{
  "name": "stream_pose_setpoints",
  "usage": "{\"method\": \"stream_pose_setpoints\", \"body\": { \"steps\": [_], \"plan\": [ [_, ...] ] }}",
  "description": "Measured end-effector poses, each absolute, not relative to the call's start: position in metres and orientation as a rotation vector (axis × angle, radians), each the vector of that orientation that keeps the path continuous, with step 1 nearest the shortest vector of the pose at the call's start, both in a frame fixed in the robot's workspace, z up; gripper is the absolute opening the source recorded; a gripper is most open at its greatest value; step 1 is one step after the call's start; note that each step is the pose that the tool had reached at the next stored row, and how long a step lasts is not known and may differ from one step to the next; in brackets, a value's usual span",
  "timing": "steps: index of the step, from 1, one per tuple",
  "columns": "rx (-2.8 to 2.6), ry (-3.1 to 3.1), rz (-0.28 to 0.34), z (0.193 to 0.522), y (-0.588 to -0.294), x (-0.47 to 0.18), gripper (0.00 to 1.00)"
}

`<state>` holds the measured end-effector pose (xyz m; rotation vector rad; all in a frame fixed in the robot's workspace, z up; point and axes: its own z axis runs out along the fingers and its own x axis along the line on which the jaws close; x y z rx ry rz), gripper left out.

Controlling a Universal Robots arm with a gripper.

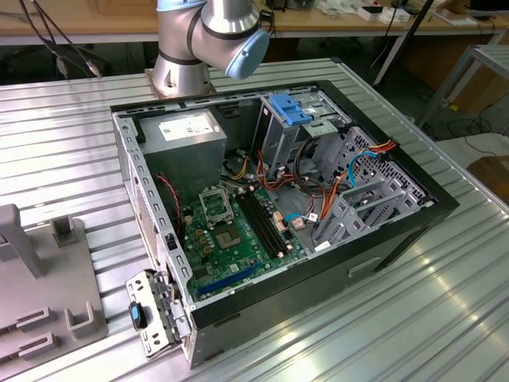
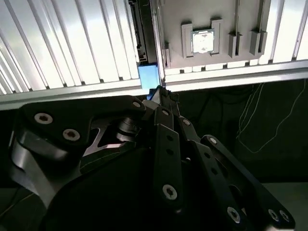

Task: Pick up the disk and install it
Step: 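Pick up the disk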

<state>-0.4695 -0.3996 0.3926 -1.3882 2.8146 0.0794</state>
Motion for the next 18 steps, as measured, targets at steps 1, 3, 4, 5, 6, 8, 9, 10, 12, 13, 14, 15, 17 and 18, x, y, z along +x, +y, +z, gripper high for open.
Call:
{"method": "stream_pose_setpoints", "body": {
  "steps": [1,3,4,5,6,8,9,10,12,13,14,15,17,18],
  "plan": [
    [-1.408,2.805,0.079,0.3926,-0.3996,-0.4695,0.11],
    [-1.474,2.772,0.079,0.3926,-0.3996,-0.4695,0.11],
    [-1.508,2.755,0.080,0.3926,-0.3996,-0.4696,0.11],
    [-1.527,2.745,0.080,0.3926,-0.3996,-0.4696,0.11],
    [-1.549,2.733,0.080,0.3926,-0.3996,-0.4696,0.11],
    [-1.639,2.682,0.080,0.3926,-0.3996,-0.4696,0.11],
    [-1.671,2.663,0.079,0.3924,-0.3996,-0.4696,0.11],
    [-1.694,2.649,0.079,0.3924,-0.3996,-0.4696,0.11],
    [-1.758,2.609,0.079,0.3922,-0.3996,-0.4696,0.11],
    [-1.775,2.597,0.078,0.3921,-0.3996,-0.4696,0.11],
    [-1.791,2.586,0.078,0.3921,-0.3996,-0.4696,0.11],
    [-1.820,2.567,0.078,0.3920,-0.3996,-0.4696,0.11],
    [-1.904,2.508,0.077,0.3919,-0.3996,-0.4696,0.11],
    [-1.924,2.493,0.077,0.3919,-0.3996,-0.4697,0.11]
  ]
}}
